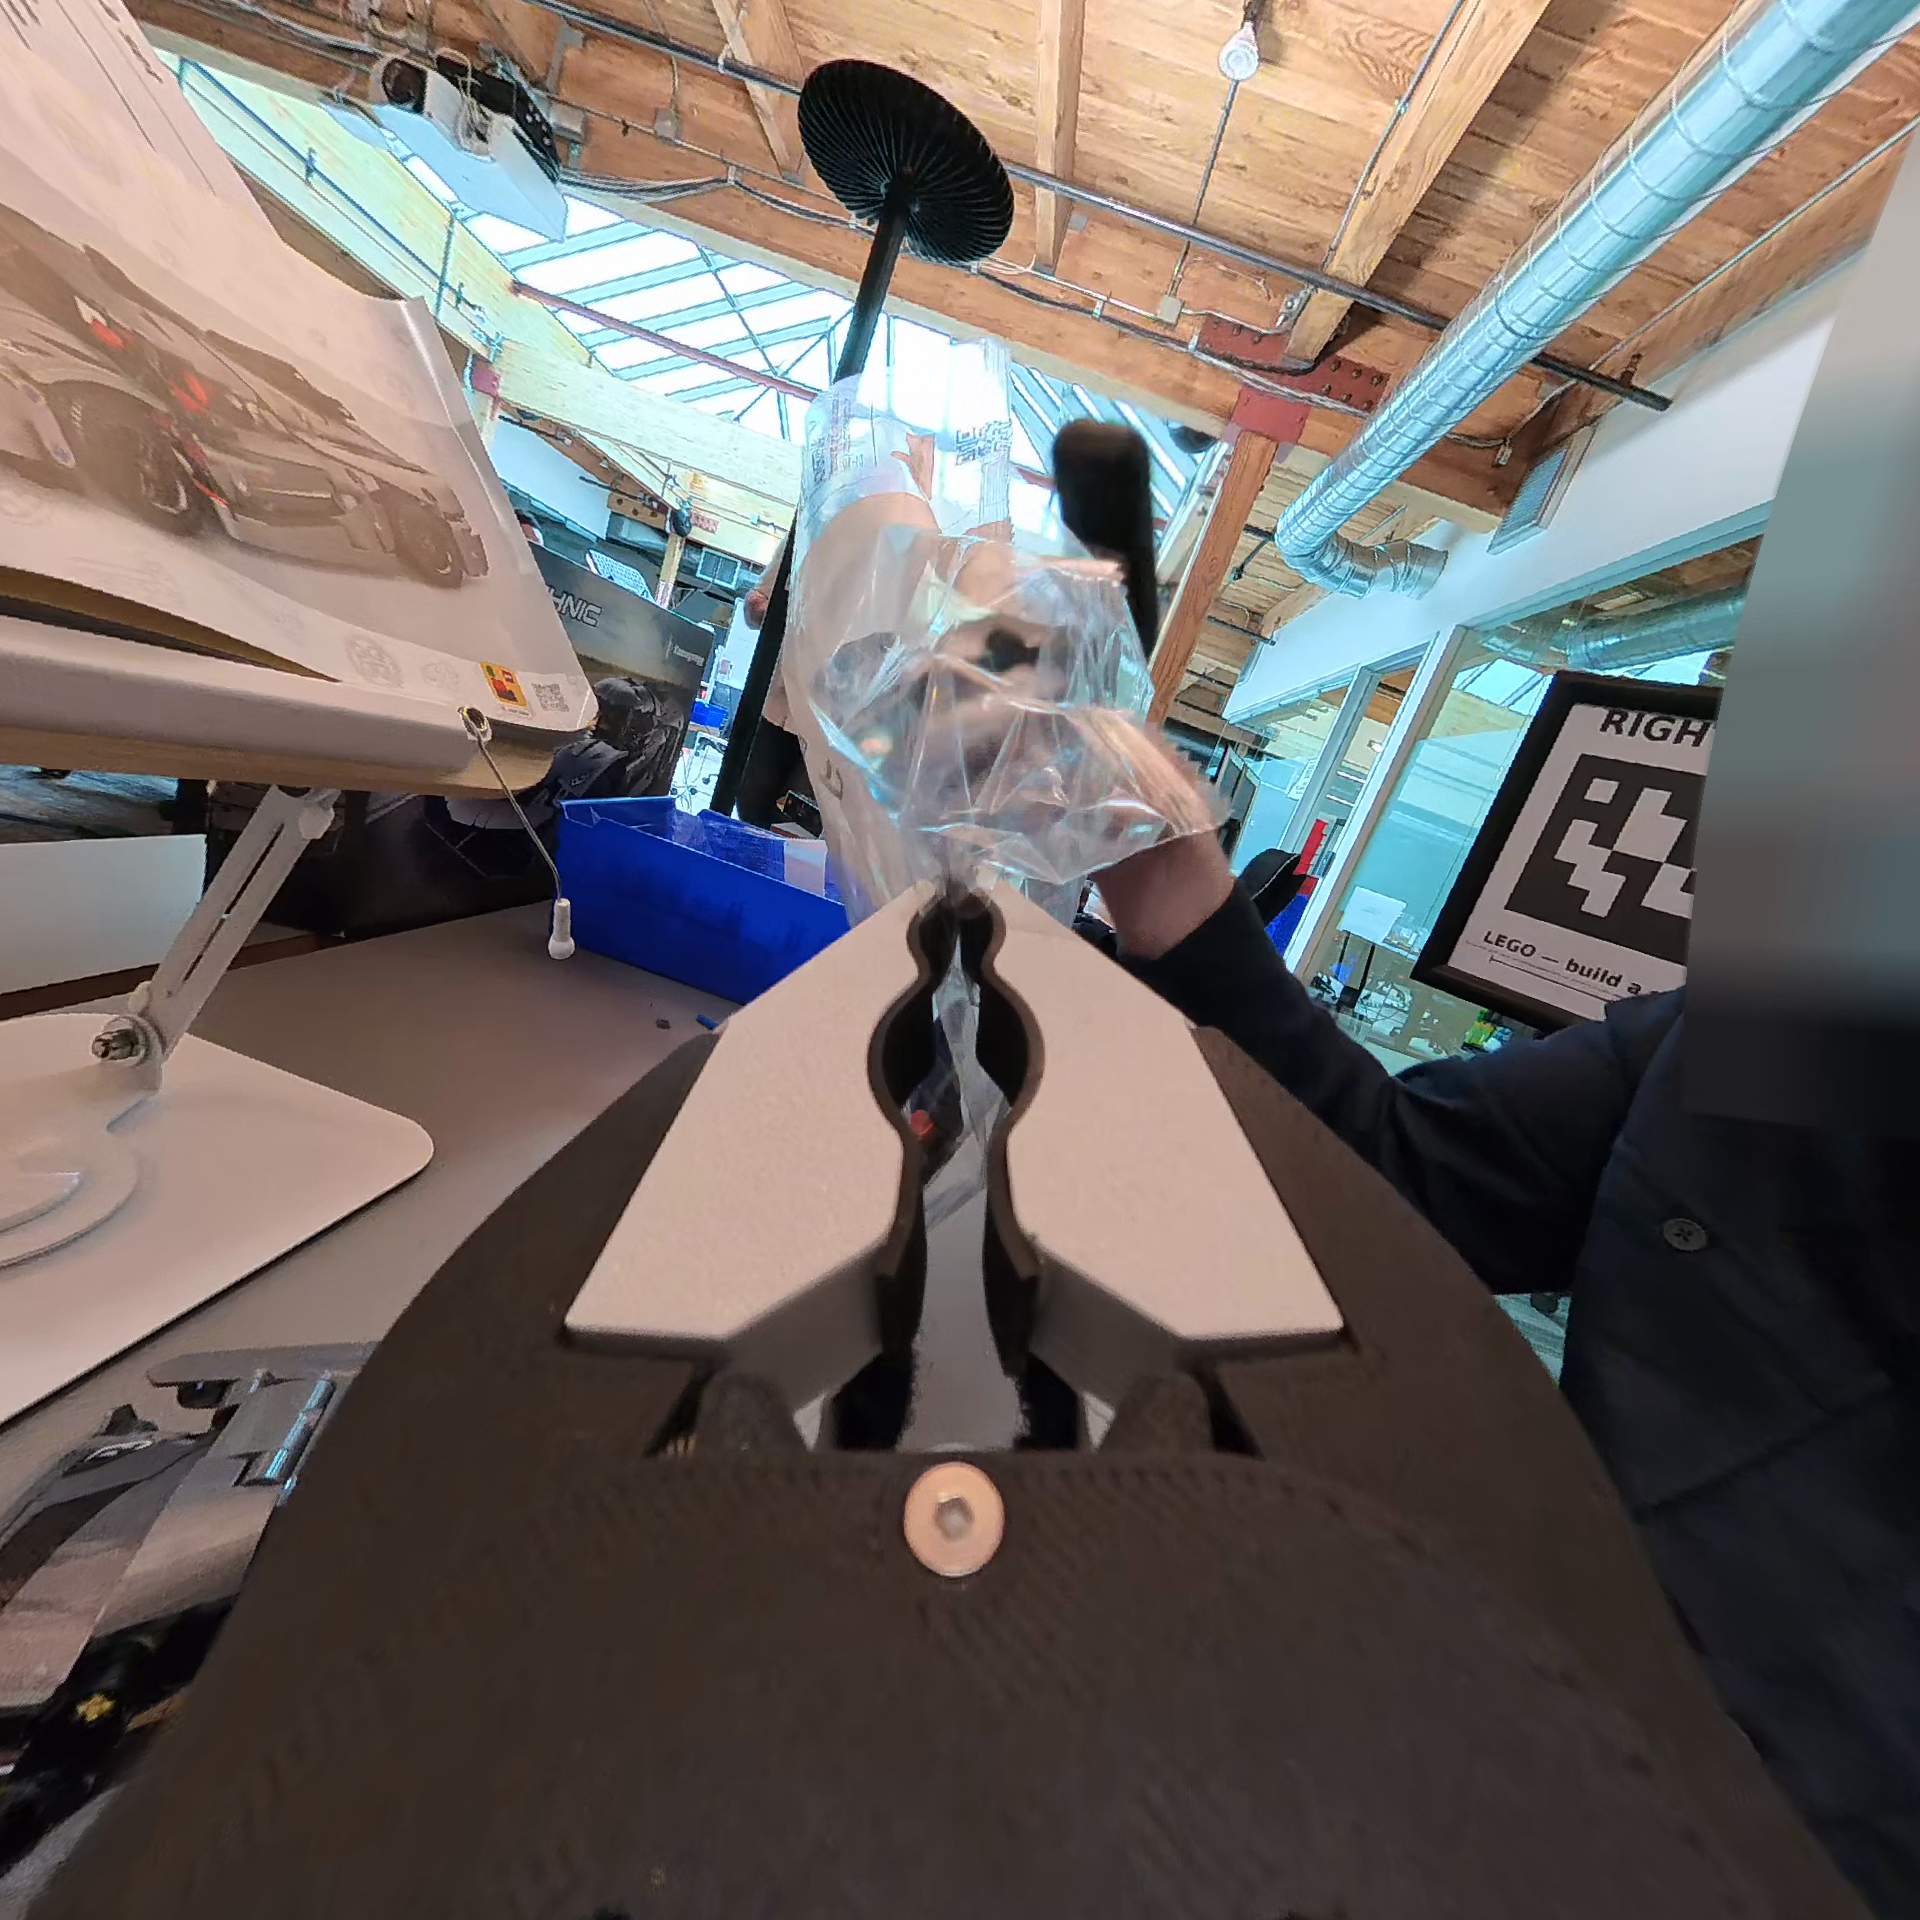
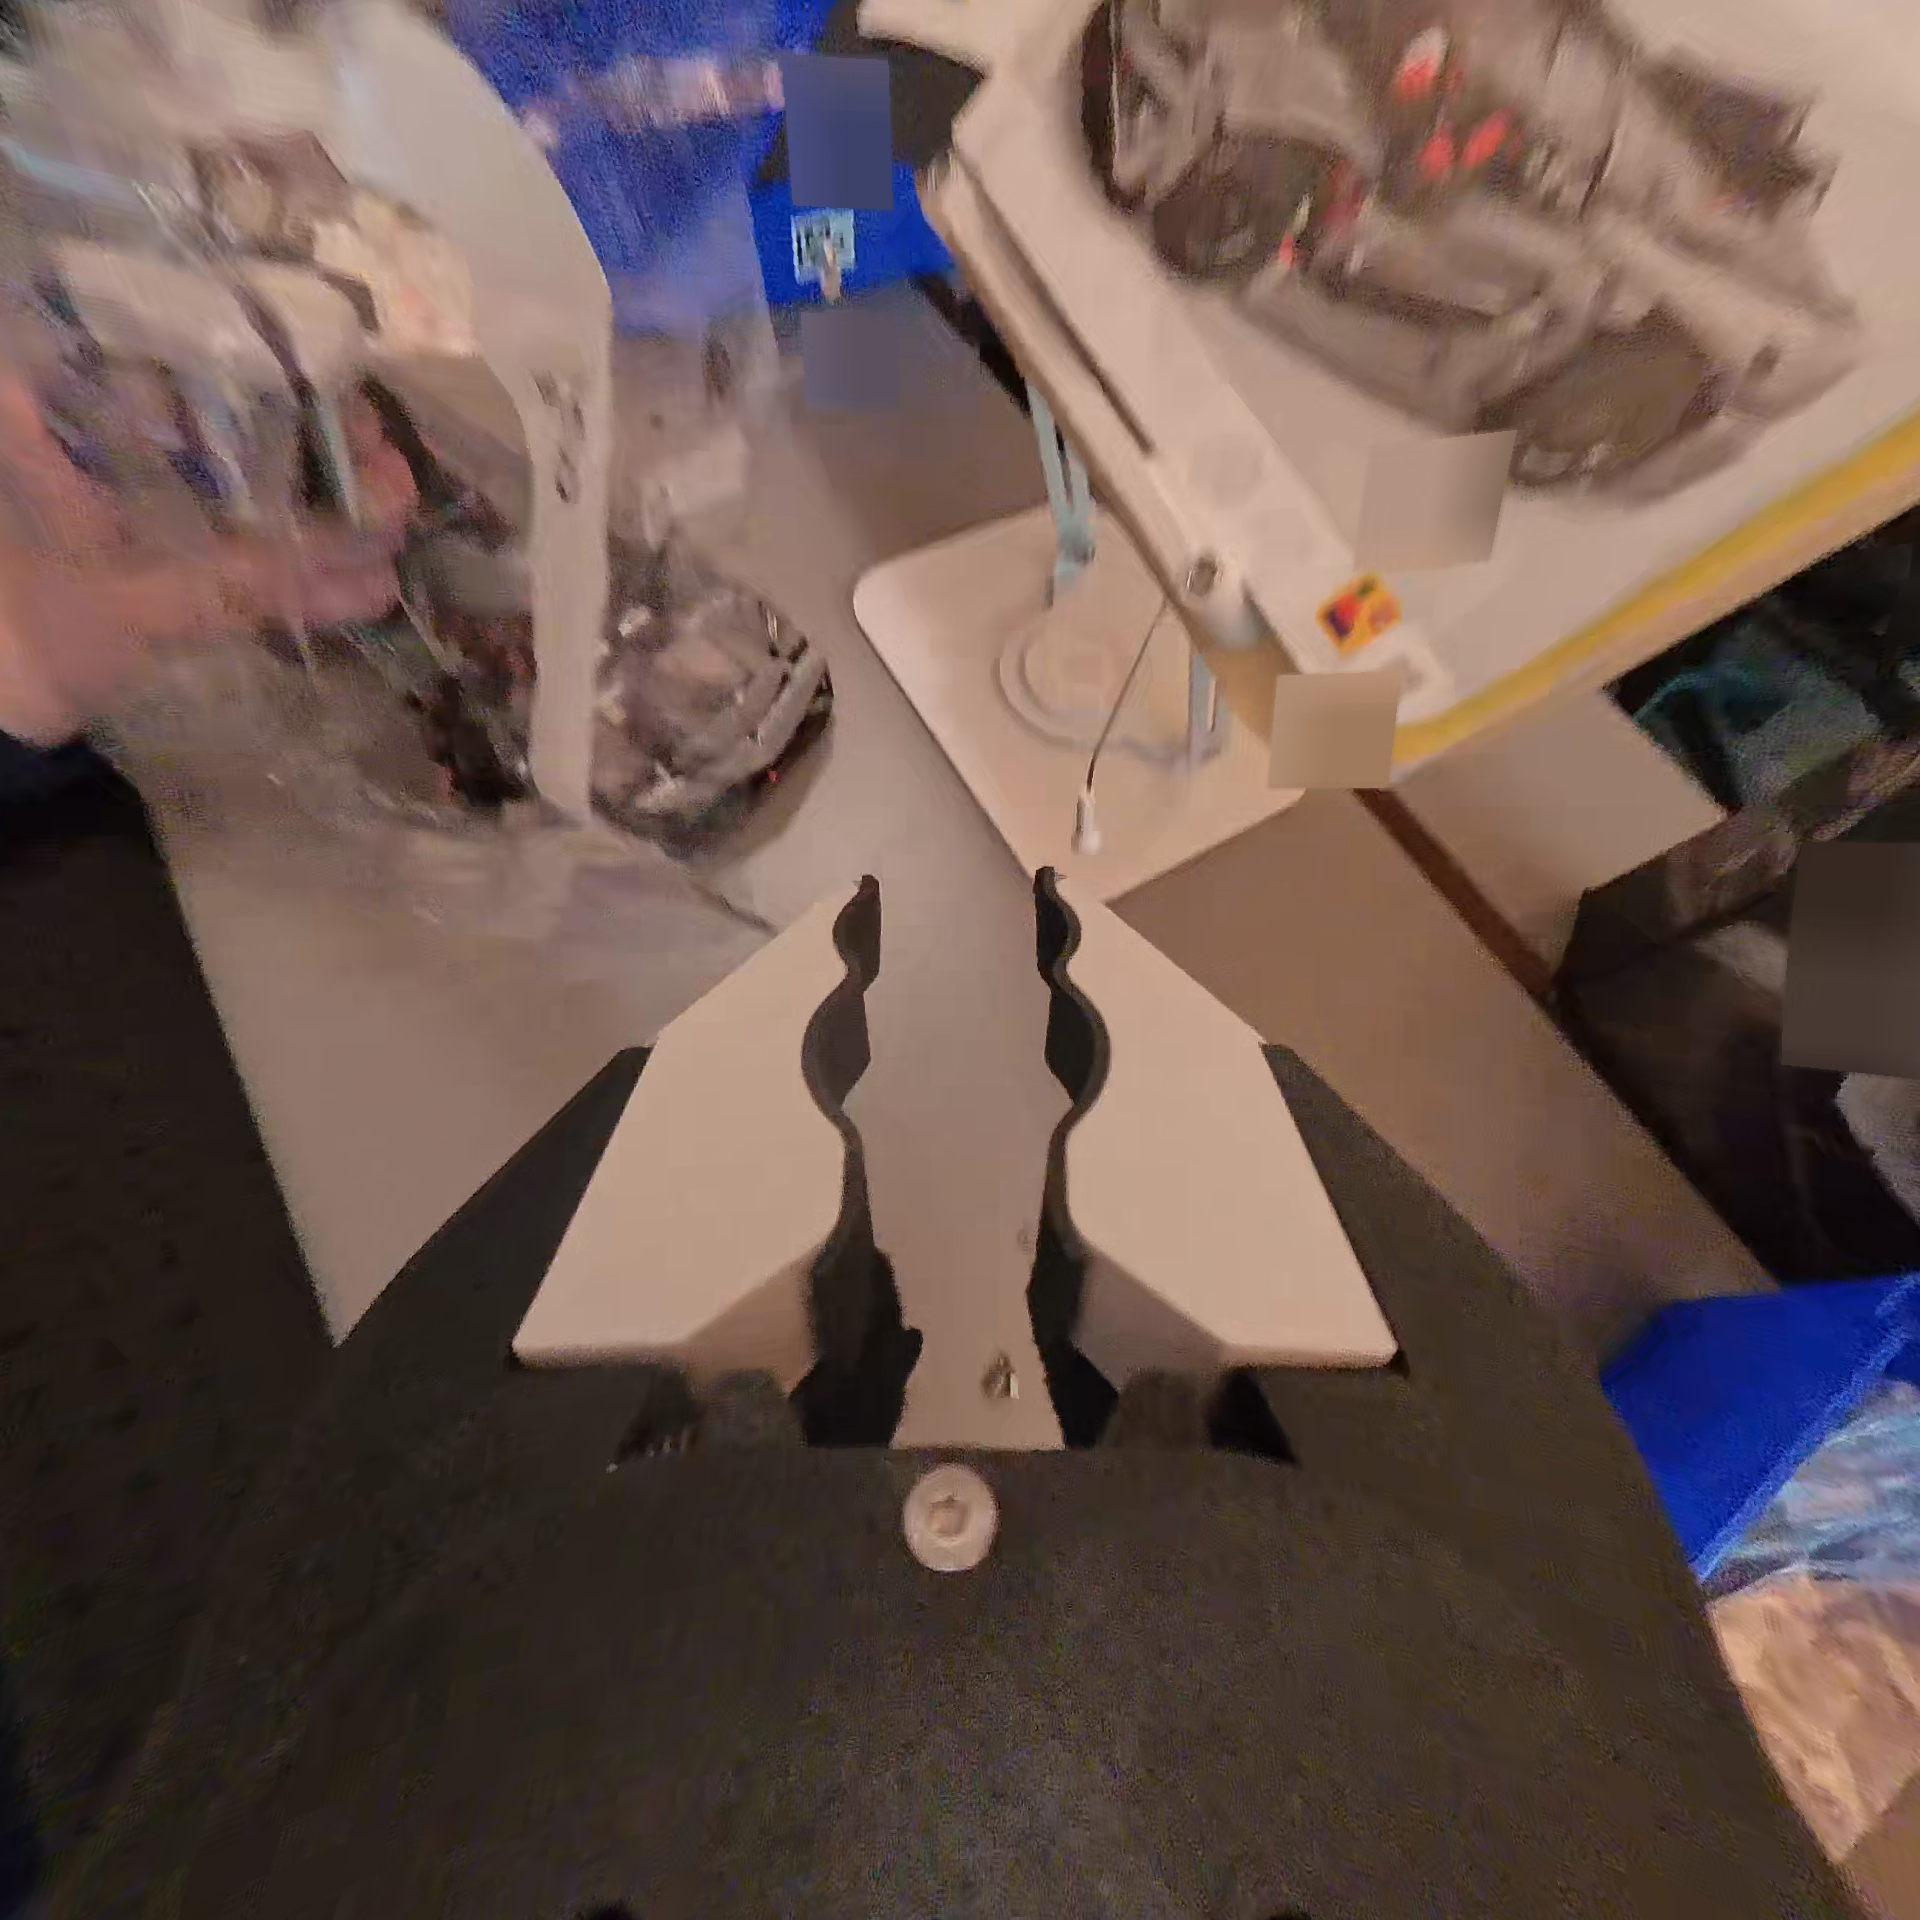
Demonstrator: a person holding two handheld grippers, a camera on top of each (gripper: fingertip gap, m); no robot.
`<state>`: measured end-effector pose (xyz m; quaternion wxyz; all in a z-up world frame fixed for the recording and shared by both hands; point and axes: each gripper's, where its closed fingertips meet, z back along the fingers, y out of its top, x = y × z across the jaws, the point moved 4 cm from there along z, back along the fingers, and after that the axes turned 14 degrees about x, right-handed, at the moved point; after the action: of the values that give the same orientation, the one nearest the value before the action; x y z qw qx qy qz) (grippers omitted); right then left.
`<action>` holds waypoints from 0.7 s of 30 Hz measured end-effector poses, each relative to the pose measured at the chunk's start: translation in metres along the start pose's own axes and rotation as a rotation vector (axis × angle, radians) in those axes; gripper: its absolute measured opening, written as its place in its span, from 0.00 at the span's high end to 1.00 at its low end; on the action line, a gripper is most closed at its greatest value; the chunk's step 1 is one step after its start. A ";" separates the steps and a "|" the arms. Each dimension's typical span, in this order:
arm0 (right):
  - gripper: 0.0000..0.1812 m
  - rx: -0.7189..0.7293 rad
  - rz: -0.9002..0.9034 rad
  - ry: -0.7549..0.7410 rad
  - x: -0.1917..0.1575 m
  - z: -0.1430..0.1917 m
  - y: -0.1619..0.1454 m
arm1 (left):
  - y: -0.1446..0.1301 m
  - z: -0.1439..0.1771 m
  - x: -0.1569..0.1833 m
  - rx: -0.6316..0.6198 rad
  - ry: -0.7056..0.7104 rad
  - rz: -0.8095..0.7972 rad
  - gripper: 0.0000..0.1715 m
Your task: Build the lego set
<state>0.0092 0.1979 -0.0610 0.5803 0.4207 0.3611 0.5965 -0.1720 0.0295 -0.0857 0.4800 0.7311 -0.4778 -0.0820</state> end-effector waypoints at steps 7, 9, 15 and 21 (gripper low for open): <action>0.86 -0.263 0.028 0.260 -0.030 -0.072 -0.118 | 0.000 0.001 0.001 -0.001 0.004 -0.006 1.00; 0.87 -0.344 0.041 0.288 -0.035 -0.087 -0.139 | -0.001 0.001 -0.001 -0.003 0.008 -0.004 1.00; 1.00 -0.372 0.013 0.293 -0.038 -0.097 -0.148 | -0.003 0.000 -0.002 -0.011 0.007 -0.001 1.00; 1.00 -0.230 -0.070 0.193 -0.010 -0.060 -0.113 | -0.002 0.000 0.000 -0.006 0.000 0.002 1.00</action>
<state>-0.0021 0.1984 -0.1886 0.6079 0.2792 0.3588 0.6509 -0.1703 0.0300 -0.0873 0.4824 0.7291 -0.4784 -0.0827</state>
